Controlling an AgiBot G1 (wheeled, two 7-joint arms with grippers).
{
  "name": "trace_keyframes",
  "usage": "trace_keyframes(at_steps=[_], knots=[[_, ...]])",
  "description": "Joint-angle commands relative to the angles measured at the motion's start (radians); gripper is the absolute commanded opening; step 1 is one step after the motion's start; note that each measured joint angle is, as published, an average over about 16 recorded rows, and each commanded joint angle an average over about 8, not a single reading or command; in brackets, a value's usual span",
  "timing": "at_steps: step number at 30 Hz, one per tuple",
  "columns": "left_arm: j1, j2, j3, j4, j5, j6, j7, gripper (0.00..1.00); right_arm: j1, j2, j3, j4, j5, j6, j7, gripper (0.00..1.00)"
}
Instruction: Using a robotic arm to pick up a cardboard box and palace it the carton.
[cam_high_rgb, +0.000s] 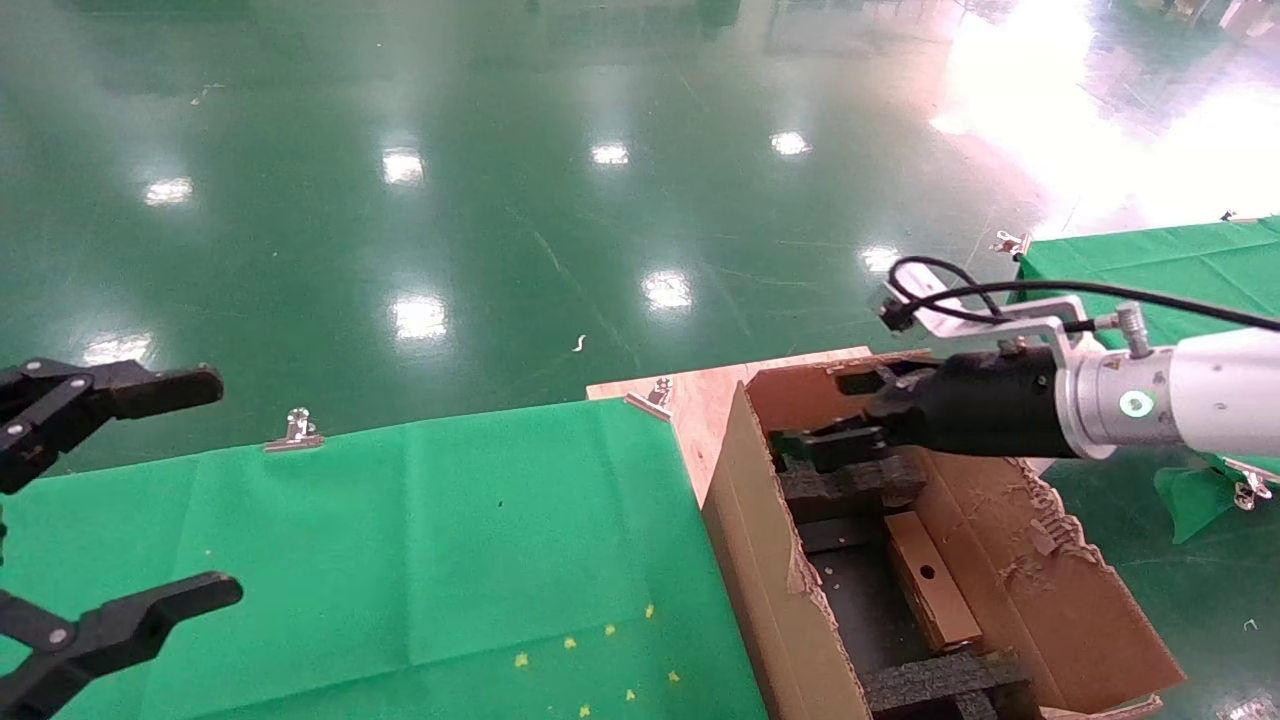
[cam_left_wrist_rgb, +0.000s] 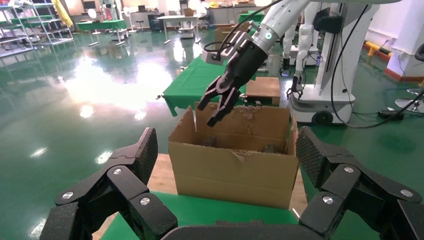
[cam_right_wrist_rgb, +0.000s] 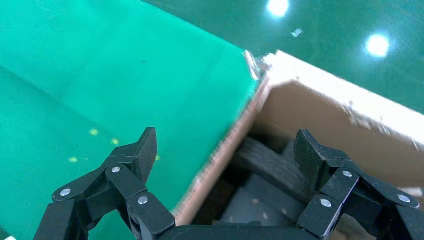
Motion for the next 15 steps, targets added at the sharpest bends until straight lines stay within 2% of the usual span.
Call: trace_keyframes(at_steps=[1, 15], knots=[[0.000, 0.000, 0.000, 0.000, 0.000, 0.000, 0.000, 1.00, -0.022, -0.010, 0.036, -0.003, 0.022, -0.023, -0.031, 1.00], [0.000, 0.000, 0.000, 0.000, 0.000, 0.000, 0.000, 1.00, -0.173, -0.080, 0.288, -0.022, 0.174, -0.182, -0.249, 1.00]])
